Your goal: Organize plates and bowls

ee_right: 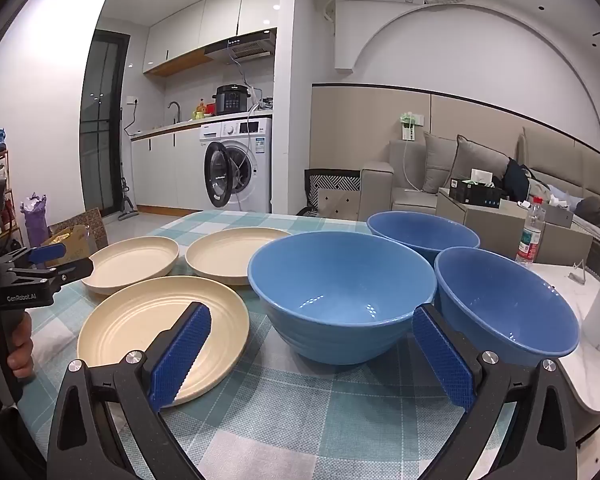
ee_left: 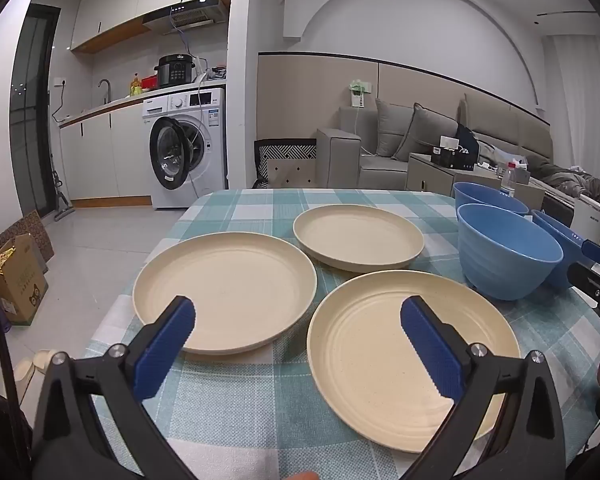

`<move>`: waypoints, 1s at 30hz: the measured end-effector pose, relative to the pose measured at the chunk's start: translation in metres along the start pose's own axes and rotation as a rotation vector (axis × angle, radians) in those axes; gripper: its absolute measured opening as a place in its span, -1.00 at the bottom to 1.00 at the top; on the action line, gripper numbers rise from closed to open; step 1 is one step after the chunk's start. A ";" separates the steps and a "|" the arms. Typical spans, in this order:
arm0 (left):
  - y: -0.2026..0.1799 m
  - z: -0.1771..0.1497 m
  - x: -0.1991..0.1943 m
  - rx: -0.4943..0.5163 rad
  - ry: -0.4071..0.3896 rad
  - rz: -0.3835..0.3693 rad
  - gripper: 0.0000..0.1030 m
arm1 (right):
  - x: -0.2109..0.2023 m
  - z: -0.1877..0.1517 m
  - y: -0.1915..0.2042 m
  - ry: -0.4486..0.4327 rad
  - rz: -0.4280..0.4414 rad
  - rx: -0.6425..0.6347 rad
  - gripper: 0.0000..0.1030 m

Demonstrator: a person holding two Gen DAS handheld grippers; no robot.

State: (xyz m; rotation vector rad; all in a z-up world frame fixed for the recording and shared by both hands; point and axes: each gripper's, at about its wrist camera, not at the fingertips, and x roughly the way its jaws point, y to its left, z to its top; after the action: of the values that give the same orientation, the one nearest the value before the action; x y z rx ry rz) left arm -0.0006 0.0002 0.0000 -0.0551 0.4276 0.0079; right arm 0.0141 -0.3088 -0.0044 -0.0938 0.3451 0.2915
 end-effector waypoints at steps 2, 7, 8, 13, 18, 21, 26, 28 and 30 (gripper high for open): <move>0.000 0.000 0.000 0.001 0.006 0.002 1.00 | 0.000 0.000 0.000 0.004 0.001 0.000 1.00; 0.000 0.000 0.000 0.001 0.008 0.002 1.00 | 0.001 0.000 0.000 0.003 0.002 -0.002 1.00; 0.000 0.000 0.000 0.001 0.009 0.002 1.00 | 0.000 0.000 0.000 0.003 0.000 0.000 1.00; 0.000 0.000 0.000 0.001 0.011 0.001 1.00 | 0.000 0.000 0.000 0.005 0.000 -0.001 1.00; 0.000 0.000 0.000 0.001 0.012 0.002 1.00 | 0.001 0.000 0.000 0.004 0.000 0.001 1.00; 0.000 0.000 0.000 0.001 0.012 0.002 1.00 | 0.001 0.000 0.000 0.005 0.001 0.001 1.00; 0.000 0.000 0.000 0.001 0.013 0.001 1.00 | 0.000 0.000 0.000 0.005 0.001 0.002 1.00; 0.000 0.000 0.000 0.001 0.013 0.001 1.00 | 0.000 0.000 0.000 0.005 0.001 0.002 1.00; 0.000 0.000 0.000 0.001 0.014 0.001 1.00 | 0.000 0.000 0.000 0.005 0.001 0.002 1.00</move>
State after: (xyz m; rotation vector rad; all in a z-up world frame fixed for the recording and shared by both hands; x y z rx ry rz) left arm -0.0002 0.0002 0.0000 -0.0542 0.4415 0.0087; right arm 0.0144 -0.3085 -0.0044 -0.0925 0.3505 0.2917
